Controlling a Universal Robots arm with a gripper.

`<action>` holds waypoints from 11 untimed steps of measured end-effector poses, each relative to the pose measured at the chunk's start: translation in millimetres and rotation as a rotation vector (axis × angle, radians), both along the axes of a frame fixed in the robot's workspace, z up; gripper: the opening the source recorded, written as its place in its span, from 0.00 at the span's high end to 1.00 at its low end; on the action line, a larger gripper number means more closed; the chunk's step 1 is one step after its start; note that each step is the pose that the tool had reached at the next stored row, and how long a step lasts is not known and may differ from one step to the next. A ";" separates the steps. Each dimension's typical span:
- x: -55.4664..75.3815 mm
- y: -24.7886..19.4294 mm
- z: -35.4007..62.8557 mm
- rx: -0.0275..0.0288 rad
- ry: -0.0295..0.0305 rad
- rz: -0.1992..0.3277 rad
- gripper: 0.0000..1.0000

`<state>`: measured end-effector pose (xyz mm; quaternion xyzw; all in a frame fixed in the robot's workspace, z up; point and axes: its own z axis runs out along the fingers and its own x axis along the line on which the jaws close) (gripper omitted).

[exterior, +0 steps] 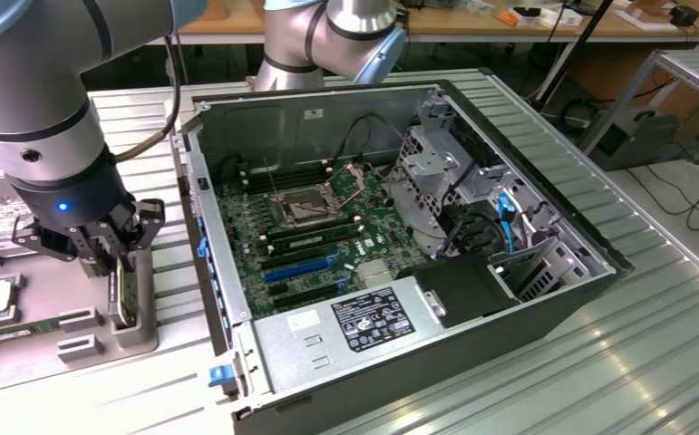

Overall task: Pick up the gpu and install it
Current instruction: 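Pick up the gpu and move the gpu toward the slot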

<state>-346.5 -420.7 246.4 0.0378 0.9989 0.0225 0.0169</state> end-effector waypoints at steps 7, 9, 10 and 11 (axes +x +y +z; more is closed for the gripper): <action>0.2 0.0 0.0 -0.0001 0.0001 0.000 0.73; 0.3 0.0 0.0 -0.0001 0.0001 0.000 0.73; 0.3 0.0 0.0 0.0000 0.0001 0.000 0.73; 0.3 0.0 0.0 0.0000 0.0001 0.000 0.73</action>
